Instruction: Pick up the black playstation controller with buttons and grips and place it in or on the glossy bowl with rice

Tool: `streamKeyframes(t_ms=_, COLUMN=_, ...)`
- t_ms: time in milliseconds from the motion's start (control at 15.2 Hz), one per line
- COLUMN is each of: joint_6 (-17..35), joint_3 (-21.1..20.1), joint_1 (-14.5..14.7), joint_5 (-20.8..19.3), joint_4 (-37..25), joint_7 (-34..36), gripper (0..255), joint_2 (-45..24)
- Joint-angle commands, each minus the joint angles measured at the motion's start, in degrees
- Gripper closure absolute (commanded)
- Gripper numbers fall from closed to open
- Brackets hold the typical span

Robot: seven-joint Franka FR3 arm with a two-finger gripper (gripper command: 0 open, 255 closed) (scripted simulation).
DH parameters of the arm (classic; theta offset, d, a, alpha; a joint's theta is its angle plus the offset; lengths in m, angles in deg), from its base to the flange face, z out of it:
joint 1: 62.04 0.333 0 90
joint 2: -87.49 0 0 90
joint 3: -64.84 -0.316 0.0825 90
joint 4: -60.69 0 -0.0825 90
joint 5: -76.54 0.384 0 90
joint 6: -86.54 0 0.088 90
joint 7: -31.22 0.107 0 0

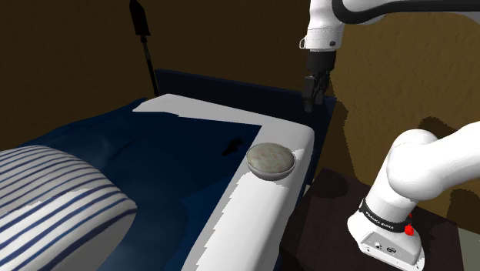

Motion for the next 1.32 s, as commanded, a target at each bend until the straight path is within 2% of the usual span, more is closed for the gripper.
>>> streamKeyframes(t_ms=0, joint_6=0.0, joint_3=0.0, joint_1=0.0, joint_5=0.0, joint_4=0.0, joint_7=0.0, gripper=0, joint_2=0.0)
streamKeyframes(t_ms=330, joint_6=8.3, joint_3=-5.1, joint_1=-1.4, joint_5=1.3, joint_4=-0.8, joint_7=8.8, gripper=0, joint_2=-8.7)
streamKeyframes(t_ms=660, joint_6=15.6, joint_3=-9.4, joint_1=-3.2, joint_5=0.8, joint_4=-3.9, joint_7=17.9, gripper=0, joint_2=-19.0)
streamKeyframes(t_ms=1254, joint_6=24.3, joint_3=-14.3, joint_1=-6.0, joint_5=-5.5, joint_4=-14.7, joint_7=35.2, gripper=0, joint_2=-39.7)
